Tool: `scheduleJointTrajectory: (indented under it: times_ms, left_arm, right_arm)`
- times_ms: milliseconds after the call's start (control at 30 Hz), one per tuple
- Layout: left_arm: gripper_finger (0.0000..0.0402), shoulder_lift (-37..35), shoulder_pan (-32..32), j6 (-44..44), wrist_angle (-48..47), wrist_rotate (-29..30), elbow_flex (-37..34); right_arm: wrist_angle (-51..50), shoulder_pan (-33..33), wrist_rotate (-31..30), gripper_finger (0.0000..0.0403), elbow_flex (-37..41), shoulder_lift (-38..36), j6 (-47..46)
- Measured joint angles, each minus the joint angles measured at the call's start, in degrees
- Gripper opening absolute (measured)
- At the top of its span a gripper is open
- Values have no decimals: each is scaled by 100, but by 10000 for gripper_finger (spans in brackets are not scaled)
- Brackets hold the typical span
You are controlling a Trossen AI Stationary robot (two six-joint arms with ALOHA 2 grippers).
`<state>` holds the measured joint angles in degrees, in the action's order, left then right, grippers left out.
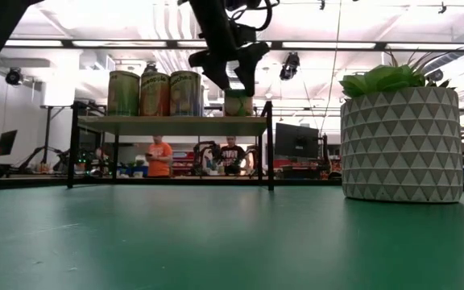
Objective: Pick and place cans onto a shelf
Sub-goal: Put the small canned sliced peaches on the shelf
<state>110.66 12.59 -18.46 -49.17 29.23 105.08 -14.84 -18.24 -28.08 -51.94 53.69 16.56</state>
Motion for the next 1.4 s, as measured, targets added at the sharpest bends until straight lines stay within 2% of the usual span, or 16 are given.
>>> scheduleJointTrajectory:
  times_ms: [767, 900, 1000, 1100, 1200, 1400]
  left_arm:
    - [310, -91, 30, 498, 156, 18, 0]
    - [309, -424, -319, 738, -40, 56, -34]
    - [300, -729, -879, 1013, -36, 385, -238]
    - [284, -1125, -1564, 1610, 181, 751, -705]
    - [264, -1669, -2269, 2299, 807, 627, -1575]
    - [215, -2797, -3419, 3250, 3405, 527, -3903]
  right_arm:
    - [-119, 0, -3, 9, 0, -2, -4]
    - [-119, 0, -4, 9, 0, -2, -4]
    - [-117, 0, -4, 9, 0, -2, -7]
    - [-78, 0, -4, 9, 0, -2, -7]
    - [94, 0, -4, 9, 0, 11, -8]
    - [440, 78, -9, 9, 0, 87, -295]
